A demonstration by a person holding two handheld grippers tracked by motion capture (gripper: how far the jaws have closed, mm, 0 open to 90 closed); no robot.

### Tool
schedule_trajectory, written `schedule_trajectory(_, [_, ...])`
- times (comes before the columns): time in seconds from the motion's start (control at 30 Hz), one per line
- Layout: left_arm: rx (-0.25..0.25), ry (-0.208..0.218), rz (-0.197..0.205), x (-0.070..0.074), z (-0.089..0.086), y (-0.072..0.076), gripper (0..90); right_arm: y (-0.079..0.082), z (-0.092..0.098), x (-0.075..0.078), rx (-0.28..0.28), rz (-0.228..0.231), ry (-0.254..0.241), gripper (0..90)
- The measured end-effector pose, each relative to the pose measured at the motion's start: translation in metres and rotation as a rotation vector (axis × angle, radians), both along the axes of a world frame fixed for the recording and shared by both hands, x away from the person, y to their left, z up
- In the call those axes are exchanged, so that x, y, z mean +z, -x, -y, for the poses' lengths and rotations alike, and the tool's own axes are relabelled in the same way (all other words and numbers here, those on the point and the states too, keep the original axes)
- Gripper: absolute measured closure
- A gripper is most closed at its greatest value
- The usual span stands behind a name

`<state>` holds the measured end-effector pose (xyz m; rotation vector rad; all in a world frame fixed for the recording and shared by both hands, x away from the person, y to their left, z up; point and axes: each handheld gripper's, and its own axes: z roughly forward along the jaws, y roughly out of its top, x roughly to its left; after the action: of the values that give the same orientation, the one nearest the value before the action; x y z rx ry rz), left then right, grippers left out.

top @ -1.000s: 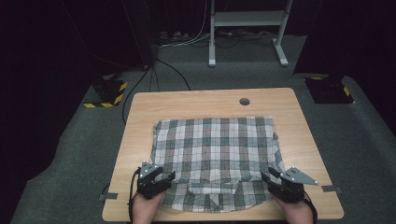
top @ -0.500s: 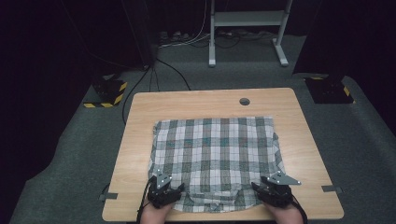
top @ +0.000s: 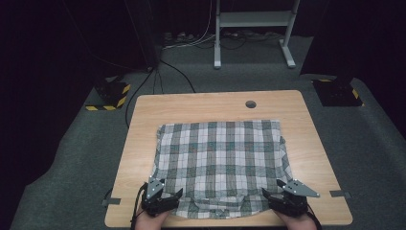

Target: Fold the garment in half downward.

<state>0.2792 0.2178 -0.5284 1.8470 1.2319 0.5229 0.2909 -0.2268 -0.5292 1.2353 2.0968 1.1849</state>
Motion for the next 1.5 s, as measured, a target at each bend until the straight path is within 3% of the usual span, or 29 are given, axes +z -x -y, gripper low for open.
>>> schedule_trajectory(0.13, [0.017,0.015,-0.021,-0.002,-0.006,-0.004,14.3,-0.006,-0.005,0.0,-0.006,-0.006,-0.002,23.7])
schedule_trajectory(0.43, [0.024,-0.022,-0.074,-0.009,-0.008,-0.017,12.1,-0.03,-0.031,-0.001,0.009,-0.045,0.034,8.4])
schedule_trajectory(0.53, [0.033,-0.066,-0.088,-0.012,-0.005,-0.019,14.1,-0.038,-0.041,-0.005,0.014,-0.079,0.061,6.9])
schedule_trajectory(0.67, [0.032,-0.156,-0.079,-0.015,0.002,-0.019,15.0,-0.042,-0.044,-0.011,0.014,-0.11,0.089,6.7])
schedule_trajectory(0.83, [0.04,-0.166,-0.072,-0.015,0.005,-0.018,14.9,-0.042,-0.046,-0.015,0.011,-0.129,0.151,4.2])
schedule_trajectory(1.13, [0.029,-0.169,-0.074,-0.015,0.011,-0.015,15.7,-0.036,-0.04,-0.014,-0.001,-0.148,0.158,4.0])
schedule_trajectory(1.5, [-0.052,-0.163,-0.081,-0.013,0.034,-0.008,21.2,-0.024,-0.019,-0.013,-0.01,-0.156,0.16,4.0])
